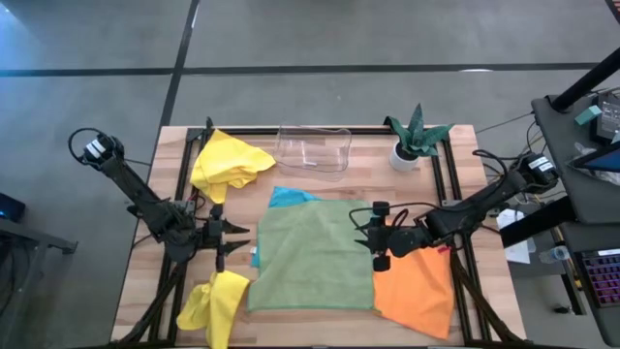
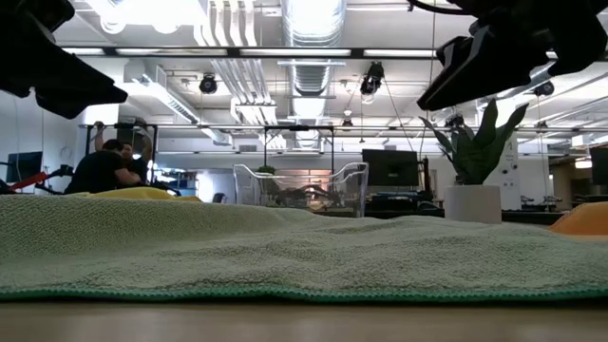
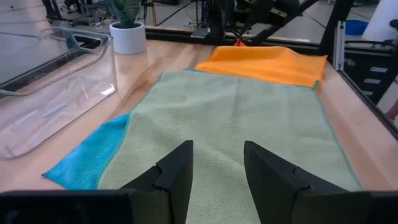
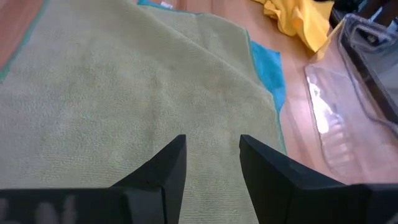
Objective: Fold microfiber towels
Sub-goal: Fold the green towel
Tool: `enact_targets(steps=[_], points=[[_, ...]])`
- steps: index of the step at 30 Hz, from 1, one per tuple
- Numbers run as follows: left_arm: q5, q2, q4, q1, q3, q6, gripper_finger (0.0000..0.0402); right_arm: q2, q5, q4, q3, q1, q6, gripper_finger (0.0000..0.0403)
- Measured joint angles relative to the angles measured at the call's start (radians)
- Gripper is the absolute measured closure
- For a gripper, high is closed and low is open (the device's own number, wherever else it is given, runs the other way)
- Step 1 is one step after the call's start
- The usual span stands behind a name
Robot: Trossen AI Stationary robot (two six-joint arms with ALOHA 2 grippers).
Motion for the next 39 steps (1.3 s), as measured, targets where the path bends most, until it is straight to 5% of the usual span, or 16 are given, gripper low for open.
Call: enact_targets(steps=[11,22,39], points=[[-0.012,0.010,0.080,0.000,0.000,0.029,0.0274,0.000,0.007,0.012,0.000,0.000,0.023,0.0262],[-0.015,0.037,0.493,0.000,-0.003,0.519,0.0274,0.000,-0.025,0.007,0.000,0.000,0.114,0.0262],[-0.042,0.097,0.495,0.005,-0.022,0.545,0.0274,0.000,0.098,0.035,0.000,-0.004,0.144,0.0262]])
